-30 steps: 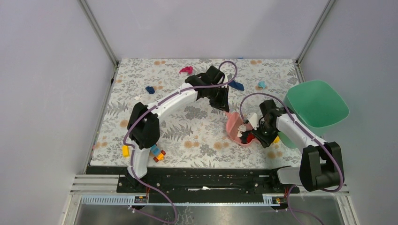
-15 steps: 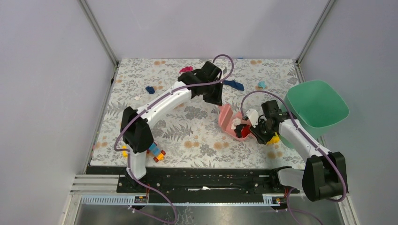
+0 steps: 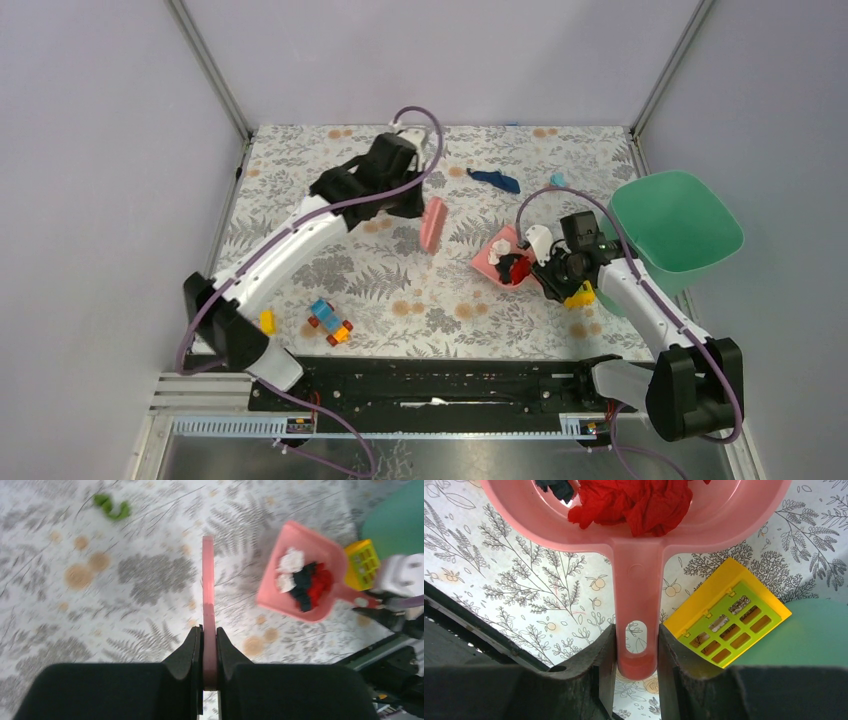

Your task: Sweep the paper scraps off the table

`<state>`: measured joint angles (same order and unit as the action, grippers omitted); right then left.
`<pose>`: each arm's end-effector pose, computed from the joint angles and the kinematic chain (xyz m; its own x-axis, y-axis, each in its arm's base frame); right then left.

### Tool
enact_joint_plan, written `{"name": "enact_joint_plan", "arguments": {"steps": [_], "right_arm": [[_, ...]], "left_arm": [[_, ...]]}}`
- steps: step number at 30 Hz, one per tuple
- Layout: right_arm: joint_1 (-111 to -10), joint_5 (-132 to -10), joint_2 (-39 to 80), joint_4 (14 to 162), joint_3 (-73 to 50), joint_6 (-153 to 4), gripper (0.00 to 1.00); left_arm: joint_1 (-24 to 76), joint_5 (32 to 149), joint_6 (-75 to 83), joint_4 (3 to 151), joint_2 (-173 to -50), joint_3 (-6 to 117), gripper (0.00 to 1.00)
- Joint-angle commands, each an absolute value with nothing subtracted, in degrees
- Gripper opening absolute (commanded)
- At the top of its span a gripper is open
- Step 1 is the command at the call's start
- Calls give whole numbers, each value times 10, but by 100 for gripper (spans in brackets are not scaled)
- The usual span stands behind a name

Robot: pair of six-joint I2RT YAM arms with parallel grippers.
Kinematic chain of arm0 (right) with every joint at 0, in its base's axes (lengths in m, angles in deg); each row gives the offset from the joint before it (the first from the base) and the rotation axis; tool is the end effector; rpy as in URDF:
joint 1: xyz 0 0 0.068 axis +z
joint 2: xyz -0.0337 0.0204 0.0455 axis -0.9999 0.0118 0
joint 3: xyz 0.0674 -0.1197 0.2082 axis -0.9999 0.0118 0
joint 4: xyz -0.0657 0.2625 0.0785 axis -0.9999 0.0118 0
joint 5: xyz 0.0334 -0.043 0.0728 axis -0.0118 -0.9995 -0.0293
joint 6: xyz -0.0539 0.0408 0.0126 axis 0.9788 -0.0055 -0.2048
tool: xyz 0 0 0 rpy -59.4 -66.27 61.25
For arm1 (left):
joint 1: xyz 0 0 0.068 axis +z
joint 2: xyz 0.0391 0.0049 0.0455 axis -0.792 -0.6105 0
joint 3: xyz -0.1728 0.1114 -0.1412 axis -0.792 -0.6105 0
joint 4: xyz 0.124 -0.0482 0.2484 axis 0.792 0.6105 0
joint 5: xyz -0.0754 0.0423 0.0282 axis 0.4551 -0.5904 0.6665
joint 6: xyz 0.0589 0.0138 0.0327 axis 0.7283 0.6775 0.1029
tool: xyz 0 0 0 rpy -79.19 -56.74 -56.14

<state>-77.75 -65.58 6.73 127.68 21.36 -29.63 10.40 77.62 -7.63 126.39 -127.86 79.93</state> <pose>0.2426 0.0620 0.1648 -0.5173 -0.7183 -0.4652 -0.7697 0.6282 -0.1139 0.2880 -0.2533 0.3475 -0.7049 0.1152 -0.6999 0.3812 0.8936 -0.2369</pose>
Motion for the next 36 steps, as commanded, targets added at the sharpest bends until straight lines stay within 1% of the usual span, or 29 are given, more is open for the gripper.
{"name": "enact_joint_plan", "arguments": {"steps": [1, 2, 5, 10, 22, 33, 36], "right_arm": [[-778, -626, 51, 1287, 178, -315, 0], [-778, -621, 52, 1296, 167, -317, 0], [-779, -592, 53, 1326, 128, -332, 0], [-779, -589, 70, 1377, 35, -349, 0], [-779, -652, 115, 1482, -158, -364, 0], [-781, -718, 147, 1596, -300, -382, 0], [-792, -705, 167, 1649, -347, -388, 0]], "left_arm": [[171, 793, -82, 1167, -1185, 654, 0], [184, 812, -87, 1137, -1161, 600, 0], [209, 846, -93, 1047, -1101, 505, 0], [224, 857, -87, 969, -1064, 417, 0], [256, 946, -105, 916, -1079, 373, 0], [258, 949, -101, 921, -1079, 372, 0], [257, 955, -102, 922, -1083, 373, 0]]}}
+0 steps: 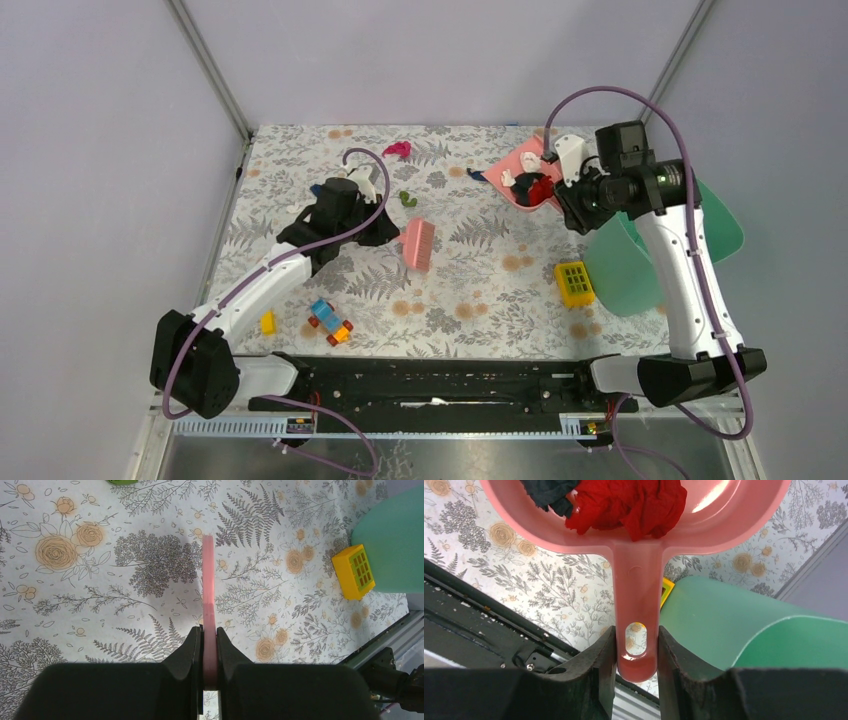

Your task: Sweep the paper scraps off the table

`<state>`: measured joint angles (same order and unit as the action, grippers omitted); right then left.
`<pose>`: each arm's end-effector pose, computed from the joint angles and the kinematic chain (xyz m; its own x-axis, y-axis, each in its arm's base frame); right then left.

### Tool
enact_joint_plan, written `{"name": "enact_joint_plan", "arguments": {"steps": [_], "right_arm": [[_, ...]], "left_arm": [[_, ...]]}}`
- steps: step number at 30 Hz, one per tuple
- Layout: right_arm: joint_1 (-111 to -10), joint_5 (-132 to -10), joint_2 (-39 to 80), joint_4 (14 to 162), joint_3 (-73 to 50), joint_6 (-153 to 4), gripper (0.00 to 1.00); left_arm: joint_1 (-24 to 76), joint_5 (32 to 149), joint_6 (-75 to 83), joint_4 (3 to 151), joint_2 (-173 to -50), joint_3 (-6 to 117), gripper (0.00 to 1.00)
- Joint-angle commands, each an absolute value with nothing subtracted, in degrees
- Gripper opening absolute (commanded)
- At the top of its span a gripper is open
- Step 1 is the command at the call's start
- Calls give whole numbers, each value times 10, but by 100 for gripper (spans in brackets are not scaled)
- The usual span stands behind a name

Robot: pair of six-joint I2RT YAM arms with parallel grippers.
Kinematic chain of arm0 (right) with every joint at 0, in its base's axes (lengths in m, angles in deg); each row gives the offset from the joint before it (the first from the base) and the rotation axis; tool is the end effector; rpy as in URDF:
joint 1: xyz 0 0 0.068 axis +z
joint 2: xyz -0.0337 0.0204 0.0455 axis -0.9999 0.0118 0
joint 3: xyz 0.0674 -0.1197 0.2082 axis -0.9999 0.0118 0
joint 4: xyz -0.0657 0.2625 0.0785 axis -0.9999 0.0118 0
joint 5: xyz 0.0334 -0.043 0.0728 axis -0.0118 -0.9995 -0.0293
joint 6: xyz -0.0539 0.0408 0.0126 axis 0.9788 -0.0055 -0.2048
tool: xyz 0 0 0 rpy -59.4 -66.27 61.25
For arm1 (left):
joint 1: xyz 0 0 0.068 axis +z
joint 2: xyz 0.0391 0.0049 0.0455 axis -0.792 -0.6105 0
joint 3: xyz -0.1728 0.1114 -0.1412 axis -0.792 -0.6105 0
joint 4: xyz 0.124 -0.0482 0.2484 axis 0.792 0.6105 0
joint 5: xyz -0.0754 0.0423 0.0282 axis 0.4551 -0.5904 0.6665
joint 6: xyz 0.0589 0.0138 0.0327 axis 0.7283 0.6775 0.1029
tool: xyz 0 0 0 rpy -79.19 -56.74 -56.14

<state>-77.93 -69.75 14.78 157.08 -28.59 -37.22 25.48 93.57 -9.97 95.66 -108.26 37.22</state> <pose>0.2666 0.0620 0.3827 -0.5192 -0.6143 -0.5942 -0.6336 0.7432 -0.2148 0.2839 -0.1564 0.2412 -0.7120 -0.1051 -0.6943 0.3169 0.8342 -0.4513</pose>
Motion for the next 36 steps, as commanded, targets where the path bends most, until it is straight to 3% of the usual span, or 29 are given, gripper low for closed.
{"name": "enact_joint_plan", "arguments": {"steps": [1, 12, 36], "right_arm": [[-798, -700, 171, 1661, -359, -391, 0], [-888, -706, 191, 1723, -444, -368, 0], [-1288, -701, 170, 1727, -471, -128, 0]], "left_arm": [[258, 958, -102, 923, -1084, 373, 0], [257, 973, -104, 926, -1087, 374, 0], [257, 997, -111, 927, -1109, 376, 0]]}}
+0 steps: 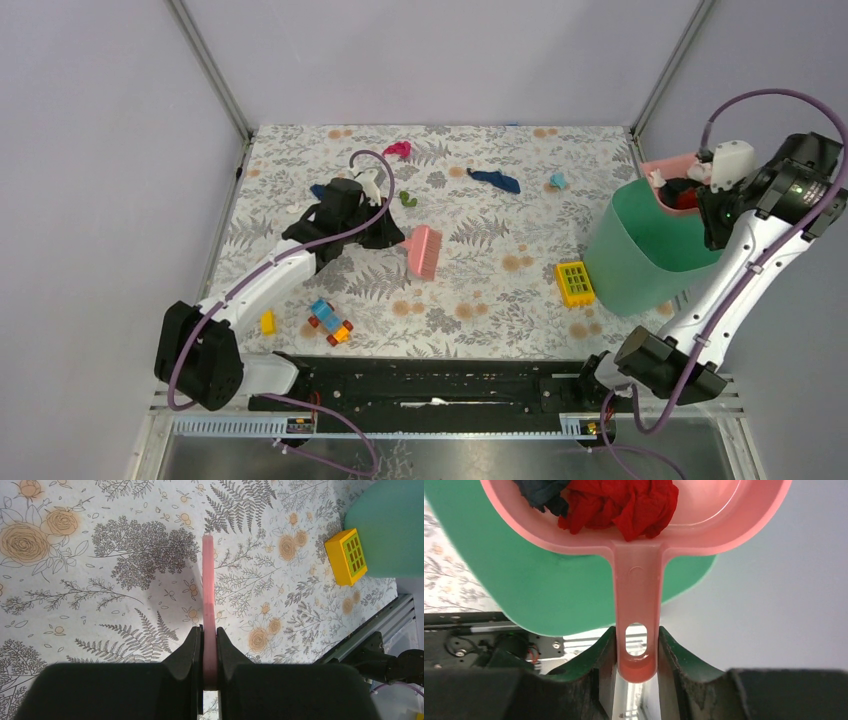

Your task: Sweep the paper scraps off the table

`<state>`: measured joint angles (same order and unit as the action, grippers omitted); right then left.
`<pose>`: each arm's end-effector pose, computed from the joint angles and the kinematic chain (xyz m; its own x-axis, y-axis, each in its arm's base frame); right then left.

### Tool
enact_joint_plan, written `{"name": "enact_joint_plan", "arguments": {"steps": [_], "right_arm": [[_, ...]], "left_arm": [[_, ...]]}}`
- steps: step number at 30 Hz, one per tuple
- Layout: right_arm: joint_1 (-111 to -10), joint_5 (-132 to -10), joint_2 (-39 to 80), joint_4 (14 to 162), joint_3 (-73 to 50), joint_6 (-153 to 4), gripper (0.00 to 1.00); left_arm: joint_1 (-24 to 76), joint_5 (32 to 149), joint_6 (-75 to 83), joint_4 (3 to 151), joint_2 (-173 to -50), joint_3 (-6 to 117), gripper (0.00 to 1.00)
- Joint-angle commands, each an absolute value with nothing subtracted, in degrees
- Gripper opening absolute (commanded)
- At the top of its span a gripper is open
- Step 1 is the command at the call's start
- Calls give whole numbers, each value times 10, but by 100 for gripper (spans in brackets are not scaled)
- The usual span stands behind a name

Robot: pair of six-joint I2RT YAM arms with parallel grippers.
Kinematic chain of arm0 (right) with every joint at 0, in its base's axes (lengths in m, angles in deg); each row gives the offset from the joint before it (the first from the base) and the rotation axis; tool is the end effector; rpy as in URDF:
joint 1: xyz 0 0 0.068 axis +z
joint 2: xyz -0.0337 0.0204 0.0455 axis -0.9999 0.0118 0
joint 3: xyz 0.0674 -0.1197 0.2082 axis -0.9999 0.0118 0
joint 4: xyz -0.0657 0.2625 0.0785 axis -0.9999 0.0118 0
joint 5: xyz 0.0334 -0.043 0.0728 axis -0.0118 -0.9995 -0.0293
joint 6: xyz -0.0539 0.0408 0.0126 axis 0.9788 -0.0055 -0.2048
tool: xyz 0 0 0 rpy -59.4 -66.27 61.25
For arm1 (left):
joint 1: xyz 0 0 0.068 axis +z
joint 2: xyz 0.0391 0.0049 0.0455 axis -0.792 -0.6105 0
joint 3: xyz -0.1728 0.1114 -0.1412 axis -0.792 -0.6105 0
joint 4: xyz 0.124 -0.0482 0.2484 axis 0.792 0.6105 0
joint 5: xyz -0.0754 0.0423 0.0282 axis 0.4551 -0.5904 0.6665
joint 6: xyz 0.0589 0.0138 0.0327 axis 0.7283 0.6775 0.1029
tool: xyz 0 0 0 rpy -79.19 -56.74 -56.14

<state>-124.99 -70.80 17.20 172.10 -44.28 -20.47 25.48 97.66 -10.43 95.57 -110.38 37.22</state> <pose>0.2010 -0.1355 0.4330 -0.8216 -0.3044 -0.4820 -0.1260 0.9216 -0.3672 0.2856 -0.1616 0.2306 -0.7541 -0.0836 -0.6514 0.3346 0.8045 -0.4906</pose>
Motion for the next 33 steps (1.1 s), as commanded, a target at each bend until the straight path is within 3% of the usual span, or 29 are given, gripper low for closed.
{"name": "enact_joint_plan", "arguments": {"steps": [1, 33], "right_arm": [[-1295, -706, 168, 1727, -467, -117, 0], [-1329, -993, 197, 1685, -504, 226, 0]], "left_arm": [[257, 999, -110, 927, -1111, 377, 0], [257, 1014, -114, 928, -1124, 382, 0]]}}
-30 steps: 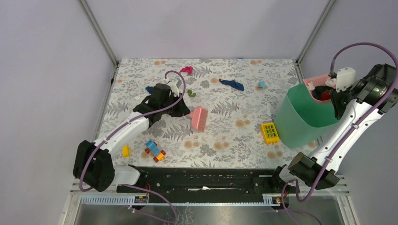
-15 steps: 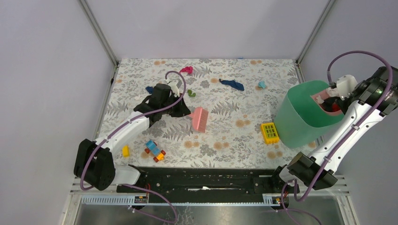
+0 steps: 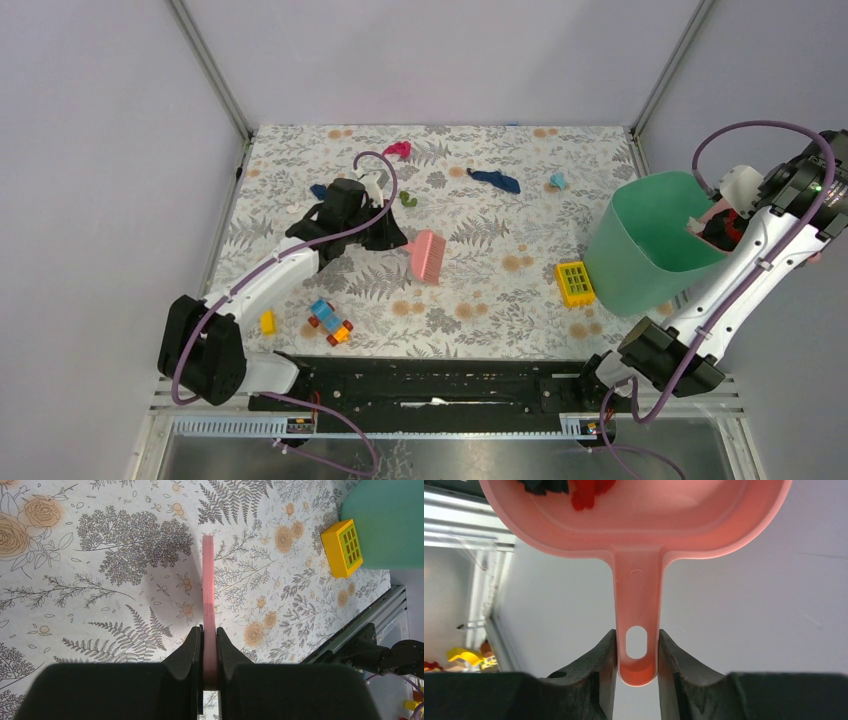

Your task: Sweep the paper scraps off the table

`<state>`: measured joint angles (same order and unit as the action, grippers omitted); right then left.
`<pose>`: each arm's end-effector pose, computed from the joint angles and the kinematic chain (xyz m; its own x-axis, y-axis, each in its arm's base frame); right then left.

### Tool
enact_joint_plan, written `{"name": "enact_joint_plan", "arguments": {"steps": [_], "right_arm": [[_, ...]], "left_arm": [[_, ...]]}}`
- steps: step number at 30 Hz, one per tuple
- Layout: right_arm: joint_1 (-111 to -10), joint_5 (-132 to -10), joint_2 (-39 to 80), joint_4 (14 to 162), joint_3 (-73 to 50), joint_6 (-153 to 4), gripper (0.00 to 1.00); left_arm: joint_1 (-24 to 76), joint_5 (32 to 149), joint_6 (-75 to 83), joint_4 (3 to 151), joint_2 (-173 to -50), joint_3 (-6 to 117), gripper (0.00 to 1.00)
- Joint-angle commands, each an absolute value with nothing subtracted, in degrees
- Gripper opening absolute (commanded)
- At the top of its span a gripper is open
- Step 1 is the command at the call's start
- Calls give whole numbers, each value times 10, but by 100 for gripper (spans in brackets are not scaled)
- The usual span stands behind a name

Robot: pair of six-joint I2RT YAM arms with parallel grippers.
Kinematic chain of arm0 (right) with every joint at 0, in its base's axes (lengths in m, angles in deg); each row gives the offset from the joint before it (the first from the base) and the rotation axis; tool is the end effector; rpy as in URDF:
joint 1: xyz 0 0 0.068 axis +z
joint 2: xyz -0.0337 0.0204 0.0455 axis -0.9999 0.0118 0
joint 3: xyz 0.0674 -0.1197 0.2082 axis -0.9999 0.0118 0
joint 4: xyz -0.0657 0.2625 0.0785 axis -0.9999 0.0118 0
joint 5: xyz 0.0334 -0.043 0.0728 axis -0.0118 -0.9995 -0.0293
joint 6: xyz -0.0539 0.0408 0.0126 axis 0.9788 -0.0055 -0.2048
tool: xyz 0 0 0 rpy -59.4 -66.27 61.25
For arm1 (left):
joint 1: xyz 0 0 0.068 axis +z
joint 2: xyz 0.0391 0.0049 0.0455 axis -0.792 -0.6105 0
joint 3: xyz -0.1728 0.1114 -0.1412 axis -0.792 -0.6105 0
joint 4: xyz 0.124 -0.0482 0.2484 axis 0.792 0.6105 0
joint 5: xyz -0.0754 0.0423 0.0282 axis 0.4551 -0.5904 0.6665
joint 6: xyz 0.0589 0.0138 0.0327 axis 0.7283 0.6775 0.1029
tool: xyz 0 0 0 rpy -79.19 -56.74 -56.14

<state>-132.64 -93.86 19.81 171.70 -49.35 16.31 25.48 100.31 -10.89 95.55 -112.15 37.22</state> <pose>0.1707 -0.1816 0.4486 -0.8411 -0.5226 0.1394 -0.4741 0.5883 -0.6551 0.2871 -0.1652 0.2215 -0.7850 -0.0691 -0.6157 0.3373 0.7859 -0.5183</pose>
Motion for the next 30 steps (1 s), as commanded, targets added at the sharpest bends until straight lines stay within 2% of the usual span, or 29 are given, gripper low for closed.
{"name": "enact_joint_plan", "arguments": {"steps": [1, 8, 13, 30], "right_arm": [[-1329, -999, 196, 1674, -501, 236, 0], [-1328, -1017, 193, 1618, -492, 280, 0], [-1315, -1038, 174, 1575, -434, 285, 0], [-1305, -1022, 159, 1547, -458, 339, 0]], "left_arm": [[258, 1014, -114, 929, -1124, 382, 0], [257, 1013, -113, 929, -1120, 381, 0], [257, 1015, -113, 928, -1122, 382, 0], [257, 1024, -114, 929, -1135, 384, 0]]}}
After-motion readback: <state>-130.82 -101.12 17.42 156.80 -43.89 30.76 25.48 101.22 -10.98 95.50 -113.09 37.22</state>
